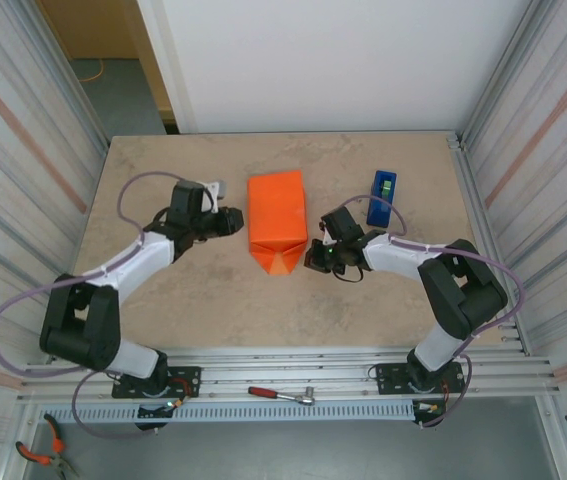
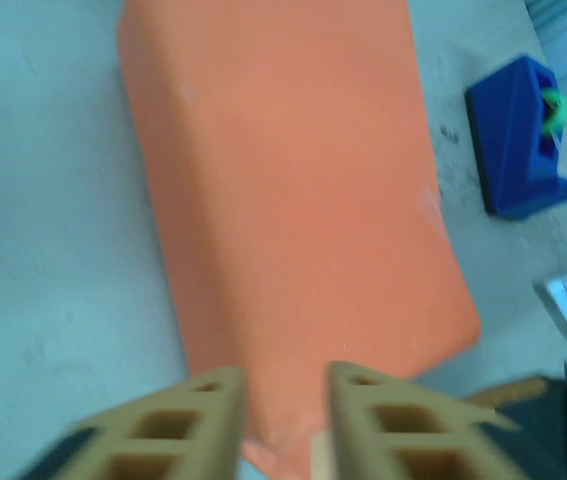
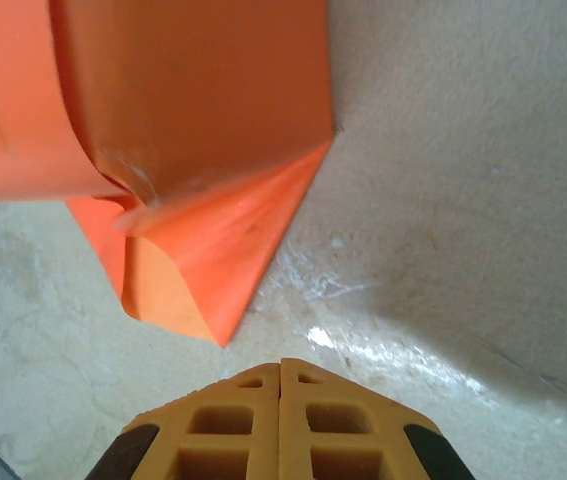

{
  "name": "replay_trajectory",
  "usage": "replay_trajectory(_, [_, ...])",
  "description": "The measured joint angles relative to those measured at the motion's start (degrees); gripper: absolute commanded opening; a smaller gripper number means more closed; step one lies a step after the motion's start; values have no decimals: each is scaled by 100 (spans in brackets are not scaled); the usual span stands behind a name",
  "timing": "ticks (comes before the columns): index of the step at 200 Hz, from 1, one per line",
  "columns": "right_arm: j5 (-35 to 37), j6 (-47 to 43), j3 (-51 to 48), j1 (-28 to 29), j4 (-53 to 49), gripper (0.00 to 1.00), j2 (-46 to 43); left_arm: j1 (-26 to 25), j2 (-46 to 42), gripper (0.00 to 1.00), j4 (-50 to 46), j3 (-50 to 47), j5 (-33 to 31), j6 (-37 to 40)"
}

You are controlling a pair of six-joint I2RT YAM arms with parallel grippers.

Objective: Wrap the gift box in paper
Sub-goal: Fold the wrapping paper for the gift box.

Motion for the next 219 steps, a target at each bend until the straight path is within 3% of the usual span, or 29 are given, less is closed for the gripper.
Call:
replay_trajectory(39, [7, 203, 0, 13, 306, 0, 212, -852, 13, 13, 369, -881, -155, -192])
replay_trajectory(79, [2, 249, 0, 63, 339, 0, 282, -1331, 533, 12, 1029, -1008, -426, -398])
replay_trajectory(160, [7, 251, 0, 175, 337, 0, 286, -1502, 1141, 9, 1919, -1086, -699, -529])
replay_trajectory(219, [7, 282, 57, 315, 337, 0, 452, -1532, 1158, 9, 1950, -1292, -710, -555])
